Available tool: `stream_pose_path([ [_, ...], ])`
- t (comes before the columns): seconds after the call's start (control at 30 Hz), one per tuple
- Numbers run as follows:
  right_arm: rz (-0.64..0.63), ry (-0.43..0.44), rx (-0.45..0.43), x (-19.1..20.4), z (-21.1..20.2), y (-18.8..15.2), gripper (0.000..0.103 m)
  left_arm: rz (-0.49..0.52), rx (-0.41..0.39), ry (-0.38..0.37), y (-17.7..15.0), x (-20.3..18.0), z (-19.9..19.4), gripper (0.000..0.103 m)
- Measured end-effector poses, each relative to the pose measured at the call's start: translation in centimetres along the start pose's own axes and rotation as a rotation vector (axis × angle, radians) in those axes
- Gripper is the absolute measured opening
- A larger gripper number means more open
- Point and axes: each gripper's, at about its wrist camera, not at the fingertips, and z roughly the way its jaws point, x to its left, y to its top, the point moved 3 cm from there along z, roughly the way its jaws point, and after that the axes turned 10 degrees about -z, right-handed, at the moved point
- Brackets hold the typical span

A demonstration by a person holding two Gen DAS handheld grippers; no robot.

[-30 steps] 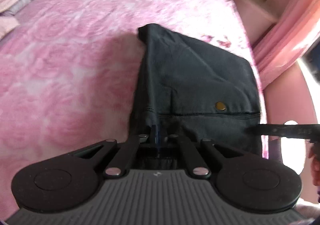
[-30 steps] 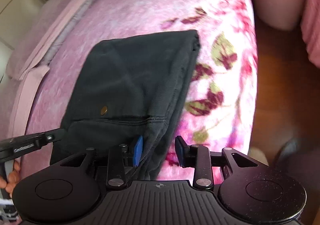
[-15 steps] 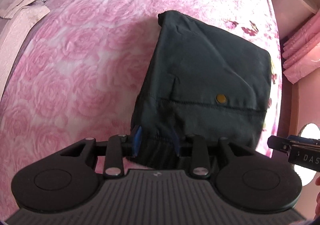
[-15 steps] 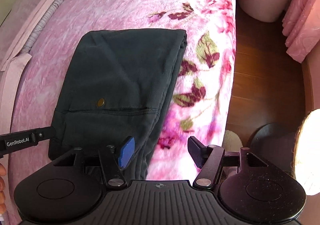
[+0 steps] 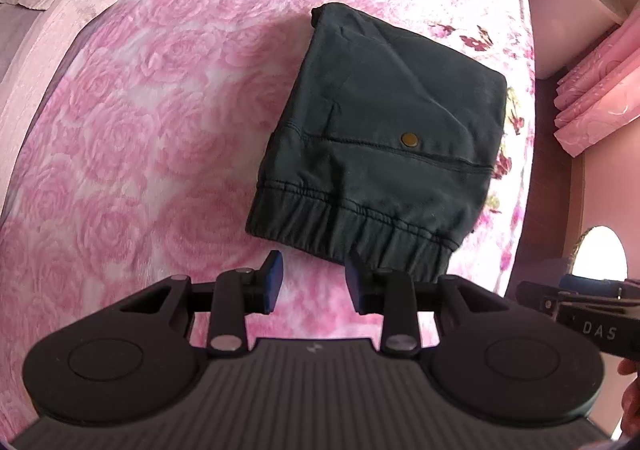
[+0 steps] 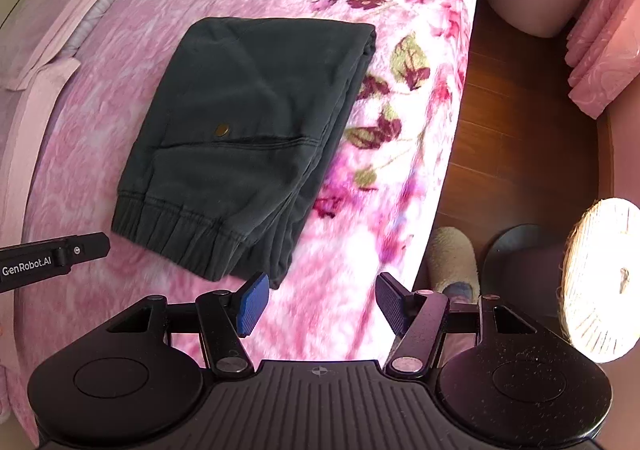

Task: Fold clothes
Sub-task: 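Grasp the folded trousers' edge with the left gripper while the right gripper grasps the other end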

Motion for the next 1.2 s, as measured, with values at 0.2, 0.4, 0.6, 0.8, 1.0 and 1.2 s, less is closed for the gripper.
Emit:
stream_pose_path([
  [0.2, 0.012, 0.01, -0.019, -0.1, -1.0, 0.0, 0.063, 0.002, -0.01, -0.009, -0.2, 0.0, -0.8, 0.03],
  [0.4, 0.116, 0.142, -0.11, -2.2, -0.6, 0.6, 0.063, -0.077, -0.111, -0.211, 3.6, 3.6, 0.4, 0.04],
  [0.6, 0.401, 0.349, -0.222, -7.2, 3.5, 2.7, 0.067, -0.139, -0.074, -0.434, 9.5, 6.7, 6.9, 0.049],
  [0.8, 0.601, 0.498, -0.267, -10.1, 8.7, 5.1, 0.074, -0.261, 0.014, -0.578, 12.3, 8.1, 13.6, 0.052],
  [1.0, 0.605, 0.476, -0.259, -10.0, 11.8, 6.0, 0.074, -0.284, 0.07, -0.649, 13.1, 8.8, 17.9, 0.053],
  [1.2, 0.613, 0.564, -0.289, -10.6, 13.4, 6.9, 0.074, -0.364, 0.13, -0.783, 13.0, 9.1, 21.2, 0.055],
])
